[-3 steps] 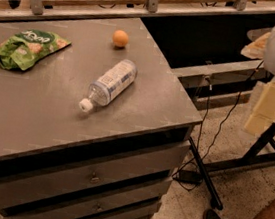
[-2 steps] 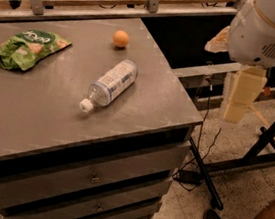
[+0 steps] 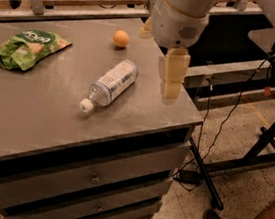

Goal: Pick blue plastic bottle

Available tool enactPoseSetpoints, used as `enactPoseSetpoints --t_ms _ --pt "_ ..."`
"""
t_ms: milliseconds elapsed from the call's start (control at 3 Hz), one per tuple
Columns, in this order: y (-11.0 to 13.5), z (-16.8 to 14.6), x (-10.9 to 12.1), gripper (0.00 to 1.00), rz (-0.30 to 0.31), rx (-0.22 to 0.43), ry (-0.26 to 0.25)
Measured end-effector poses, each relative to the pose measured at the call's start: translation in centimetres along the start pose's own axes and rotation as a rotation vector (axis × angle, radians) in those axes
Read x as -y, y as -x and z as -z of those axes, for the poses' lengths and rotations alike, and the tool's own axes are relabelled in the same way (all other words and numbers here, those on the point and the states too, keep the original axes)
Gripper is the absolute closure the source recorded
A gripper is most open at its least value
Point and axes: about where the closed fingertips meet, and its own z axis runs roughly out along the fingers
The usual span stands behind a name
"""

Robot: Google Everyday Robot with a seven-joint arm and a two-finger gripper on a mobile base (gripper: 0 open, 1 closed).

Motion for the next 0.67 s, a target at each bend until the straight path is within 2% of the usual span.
enactPoseSetpoints --t_ms 333,667 --pt "3.3 -1.8 3.2 0.00 0.128 0.056 0.016" --pt "4.6 -3.7 6.2 0.00 0.208 0.139 0.059"
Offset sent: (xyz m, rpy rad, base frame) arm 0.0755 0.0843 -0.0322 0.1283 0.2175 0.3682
